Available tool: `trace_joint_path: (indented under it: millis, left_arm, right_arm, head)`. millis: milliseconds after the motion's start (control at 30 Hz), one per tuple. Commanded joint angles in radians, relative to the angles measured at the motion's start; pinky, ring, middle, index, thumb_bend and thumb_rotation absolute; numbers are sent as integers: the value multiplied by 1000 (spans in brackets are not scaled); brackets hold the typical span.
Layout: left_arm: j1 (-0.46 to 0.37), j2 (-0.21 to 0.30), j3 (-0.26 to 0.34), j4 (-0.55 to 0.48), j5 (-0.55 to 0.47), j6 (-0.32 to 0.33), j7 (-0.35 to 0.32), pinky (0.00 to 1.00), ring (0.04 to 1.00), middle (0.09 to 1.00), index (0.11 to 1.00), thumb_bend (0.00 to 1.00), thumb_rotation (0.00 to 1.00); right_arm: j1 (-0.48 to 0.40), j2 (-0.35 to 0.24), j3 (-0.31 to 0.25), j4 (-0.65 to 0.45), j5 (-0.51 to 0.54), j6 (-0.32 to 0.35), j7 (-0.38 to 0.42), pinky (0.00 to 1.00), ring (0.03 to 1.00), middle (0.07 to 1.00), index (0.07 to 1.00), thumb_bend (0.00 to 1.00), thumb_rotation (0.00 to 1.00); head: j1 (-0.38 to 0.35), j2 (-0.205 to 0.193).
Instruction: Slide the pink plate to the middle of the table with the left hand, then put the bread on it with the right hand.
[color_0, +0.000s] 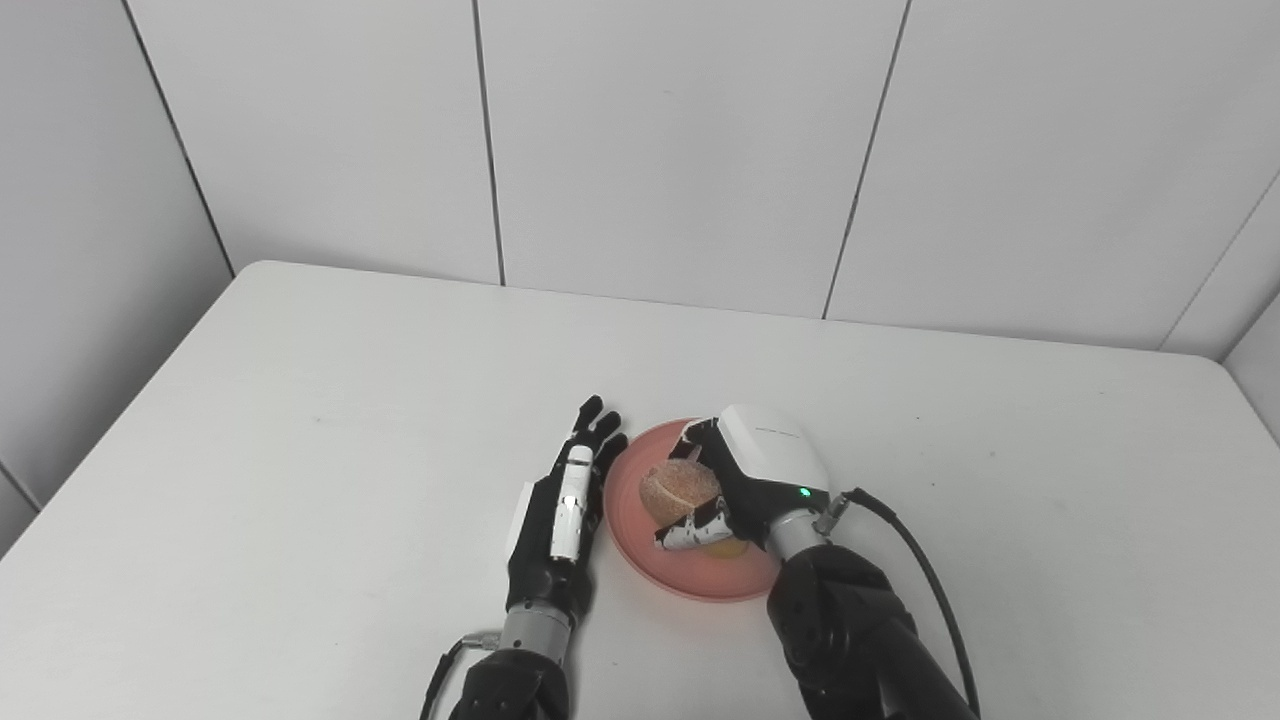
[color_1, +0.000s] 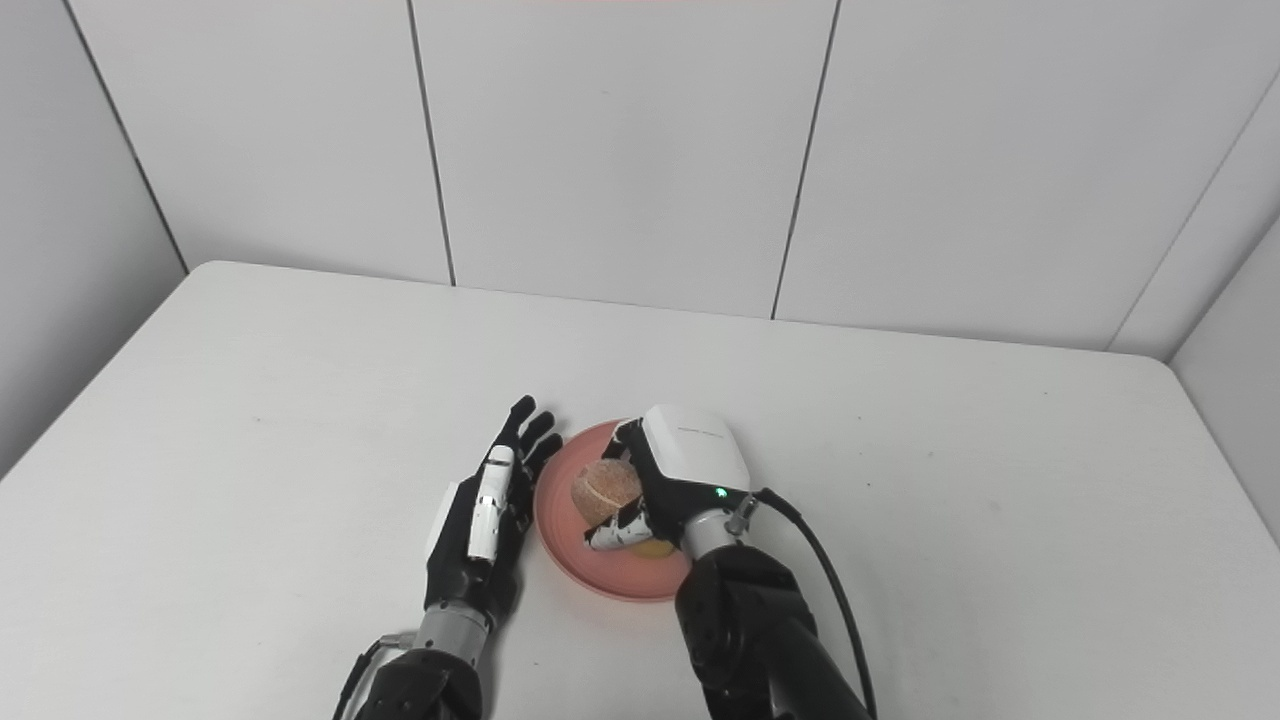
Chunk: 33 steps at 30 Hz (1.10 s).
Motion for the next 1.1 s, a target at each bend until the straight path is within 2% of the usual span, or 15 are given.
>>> trace_joint_path:
  millis: [0, 67, 167, 200, 300, 567, 667, 800, 967, 1067]
  left_arm:
    - [6, -5, -5, -14, 1, 11, -3, 936, 927, 939, 929, 416, 1000]
    - [6, -4, -5, -16, 0, 12, -4, 935, 928, 939, 927, 415, 1000]
    - [6, -1, -6, -15, 1, 9, -7, 933, 933, 940, 927, 418, 1000]
    - [5, -1, -6, -15, 0, 9, -7, 934, 935, 942, 928, 416, 1000]
    - [5, 0, -5, -15, -2, 12, -8, 938, 938, 944, 929, 415, 1000]
    - [5, 9, -7, -18, -6, 15, -19, 971, 948, 944, 934, 425, 1000]
    - [5, 12, -8, -23, -2, 21, -21, 972, 955, 951, 940, 418, 1000]
    - [5, 16, -10, -29, 2, 24, -24, 982, 965, 953, 939, 423, 1000]
    - [7, 11, -3, -32, -14, 23, -31, 987, 967, 957, 933, 404, 1000]
    - [10, 8, 0, -34, -23, 22, -29, 983, 961, 961, 940, 402, 1000]
  right_arm:
    - [-8, 0, 5, -18, -6, -19, -12, 208, 298, 410, 489, 506, 144]
    - [-7, -1, 7, -24, -5, -21, -13, 200, 289, 398, 488, 508, 145]
    - [-4, 0, 8, -34, -8, -16, -9, 272, 383, 503, 493, 512, 151]
    - [-4, 0, 9, -38, -12, -12, -6, 304, 422, 536, 579, 589, 201]
    - [-3, 0, 11, -48, -22, -7, 1, 352, 471, 570, 654, 663, 253]
    - [1, 0, 1, -69, -21, -22, -24, 470, 608, 667, 710, 712, 323]
    - [-1, -2, -1, -79, -21, -16, -11, 564, 692, 755, 799, 750, 421]
    - [0, 1, -6, -93, -26, -9, -8, 595, 690, 747, 840, 802, 511]
    - [4, 0, -17, -120, -15, -21, -16, 717, 803, 844, 872, 835, 640]
    - [8, -6, -26, -145, 6, -47, -31, 741, 825, 863, 883, 836, 702]
  head:
    - [0, -1]
    - [-1, -1]
    - [-3, -2]
    - [-4, -2]
    - [-5, -2]
    - [-14, -4]
    - [-15, -5]
    - [-17, -6]
    - [-23, -9]
    - [-28, -11]
